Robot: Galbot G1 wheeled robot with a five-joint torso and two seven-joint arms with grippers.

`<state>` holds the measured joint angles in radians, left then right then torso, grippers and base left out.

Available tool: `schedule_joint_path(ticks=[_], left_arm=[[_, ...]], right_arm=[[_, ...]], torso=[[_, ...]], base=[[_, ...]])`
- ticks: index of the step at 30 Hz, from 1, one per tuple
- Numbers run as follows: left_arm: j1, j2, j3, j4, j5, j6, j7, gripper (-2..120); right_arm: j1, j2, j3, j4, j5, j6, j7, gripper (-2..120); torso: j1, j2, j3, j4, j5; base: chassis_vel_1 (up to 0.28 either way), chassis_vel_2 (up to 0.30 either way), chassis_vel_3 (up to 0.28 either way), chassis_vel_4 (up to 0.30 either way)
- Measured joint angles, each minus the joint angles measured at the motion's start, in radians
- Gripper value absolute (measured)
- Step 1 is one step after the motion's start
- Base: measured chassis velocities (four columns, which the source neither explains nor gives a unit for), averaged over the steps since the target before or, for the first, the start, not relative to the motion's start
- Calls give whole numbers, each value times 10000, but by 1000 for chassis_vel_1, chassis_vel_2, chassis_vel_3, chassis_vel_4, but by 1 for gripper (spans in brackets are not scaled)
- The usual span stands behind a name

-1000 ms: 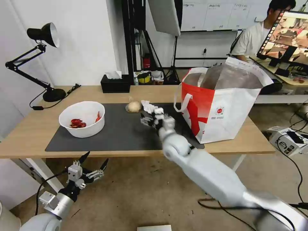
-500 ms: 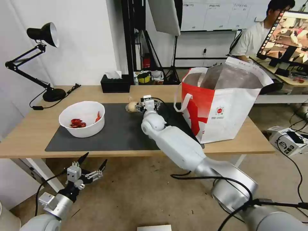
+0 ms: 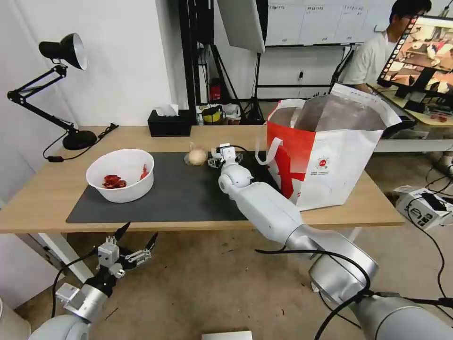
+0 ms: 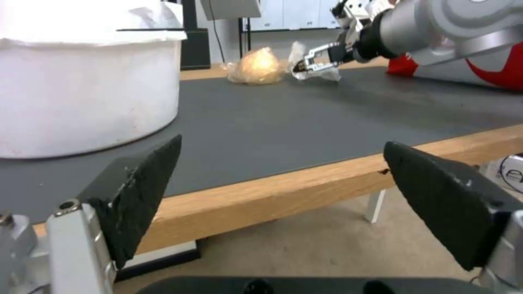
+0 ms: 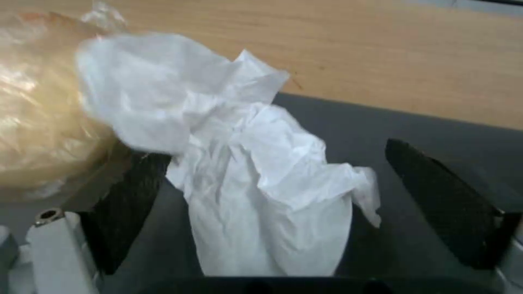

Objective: Pick up the trash from the table and place it into the takeout bag.

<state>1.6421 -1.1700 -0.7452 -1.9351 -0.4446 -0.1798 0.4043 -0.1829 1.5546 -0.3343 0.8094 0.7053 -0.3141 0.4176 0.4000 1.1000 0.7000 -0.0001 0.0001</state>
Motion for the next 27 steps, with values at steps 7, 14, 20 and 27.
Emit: schedule_joint_path(ticks=[7,14,20,27], left_arm=[[72,-93,2,-74,10,0,-1,100],[93,-108,-1,-113,11,0,-6,100],[76,-104,43,-154,11,1,-17,100],[86,-98,53,-154,11,1,-23,100]], right_arm=[[-90,-32,166,-21,303,-218,-80,98],[-173,-242,177,329,781,-299,-43,73],[-258,-473,172,632,1079,-325,-6,50],[-319,-589,144,788,1162,-320,-39,26]], torso=[[-1,0,0,2,0],[0,0,-1,2,0],[0,1,-1,-2,0],[-1,1,-1,0,0]], base=[[0,0,0,0],[0,0,0,0],[0,0,0,0],[0,0,0,0]])
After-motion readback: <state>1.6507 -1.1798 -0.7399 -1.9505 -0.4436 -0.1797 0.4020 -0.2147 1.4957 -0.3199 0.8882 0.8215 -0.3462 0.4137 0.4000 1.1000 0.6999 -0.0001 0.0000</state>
